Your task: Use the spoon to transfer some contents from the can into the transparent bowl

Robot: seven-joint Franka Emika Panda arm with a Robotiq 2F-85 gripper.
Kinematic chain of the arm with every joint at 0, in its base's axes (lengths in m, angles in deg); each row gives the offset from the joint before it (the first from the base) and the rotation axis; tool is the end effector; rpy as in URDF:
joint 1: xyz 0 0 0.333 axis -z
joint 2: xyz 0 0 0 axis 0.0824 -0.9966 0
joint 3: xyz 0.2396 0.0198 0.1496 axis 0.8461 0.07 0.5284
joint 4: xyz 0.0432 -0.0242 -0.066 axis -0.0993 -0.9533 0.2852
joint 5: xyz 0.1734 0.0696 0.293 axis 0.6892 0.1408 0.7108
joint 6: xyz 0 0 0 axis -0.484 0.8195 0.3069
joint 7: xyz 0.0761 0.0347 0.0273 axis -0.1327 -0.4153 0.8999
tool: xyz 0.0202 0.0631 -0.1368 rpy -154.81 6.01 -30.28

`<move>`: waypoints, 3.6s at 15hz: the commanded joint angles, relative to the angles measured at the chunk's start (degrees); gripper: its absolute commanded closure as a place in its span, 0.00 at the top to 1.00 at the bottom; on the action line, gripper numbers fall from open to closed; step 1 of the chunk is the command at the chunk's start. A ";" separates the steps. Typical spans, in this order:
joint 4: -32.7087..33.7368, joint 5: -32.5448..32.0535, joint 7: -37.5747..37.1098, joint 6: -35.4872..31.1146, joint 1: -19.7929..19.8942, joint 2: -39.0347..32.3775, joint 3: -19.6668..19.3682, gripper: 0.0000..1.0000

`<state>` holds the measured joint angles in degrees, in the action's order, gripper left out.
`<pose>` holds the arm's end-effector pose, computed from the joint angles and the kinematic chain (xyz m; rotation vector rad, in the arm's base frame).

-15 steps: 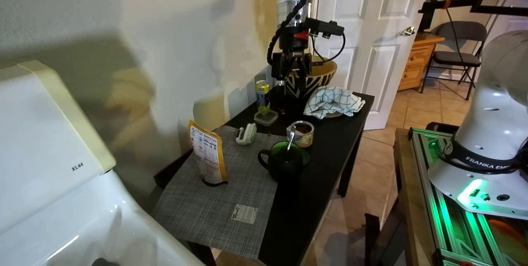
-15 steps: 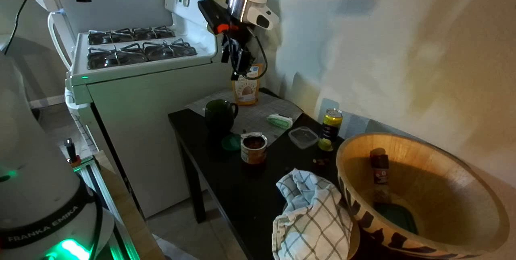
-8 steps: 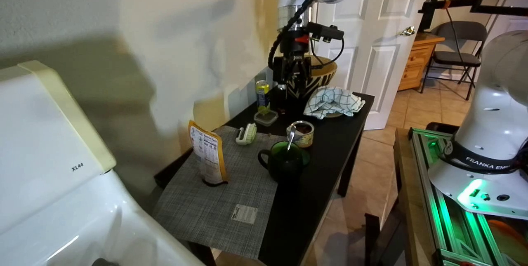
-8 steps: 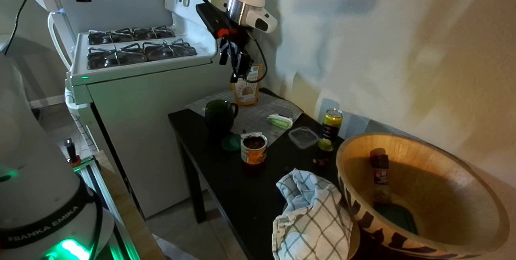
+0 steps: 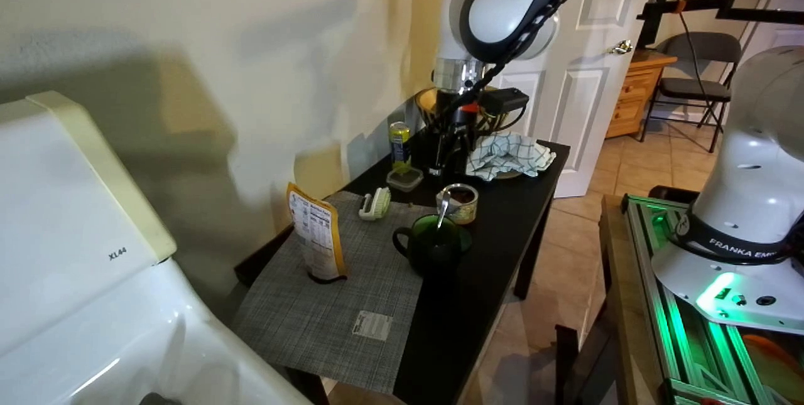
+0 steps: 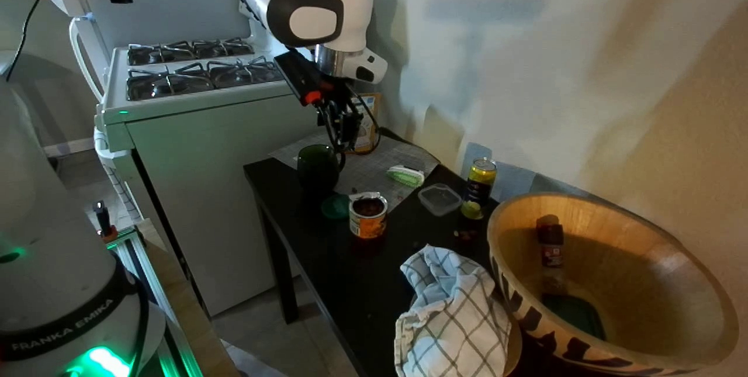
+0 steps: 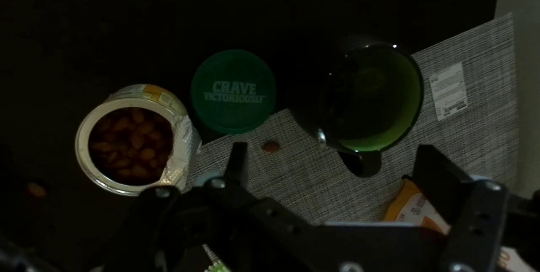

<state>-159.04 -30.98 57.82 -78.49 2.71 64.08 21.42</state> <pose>0.4266 0.0387 0.2742 -2.9140 0.3007 0.0004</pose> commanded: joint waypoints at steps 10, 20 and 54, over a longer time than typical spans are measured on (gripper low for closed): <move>1.01 5.66 12.21 -0.14 -1.08 -3.80 -0.32 1.00; 0.88 7.05 11.03 -4.82 -0.87 -5.68 -0.14 0.55; -0.98 5.98 4.67 -11.05 -1.36 -6.82 1.38 0.59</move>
<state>-158.50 -25.42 64.68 -86.19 1.84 56.96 21.92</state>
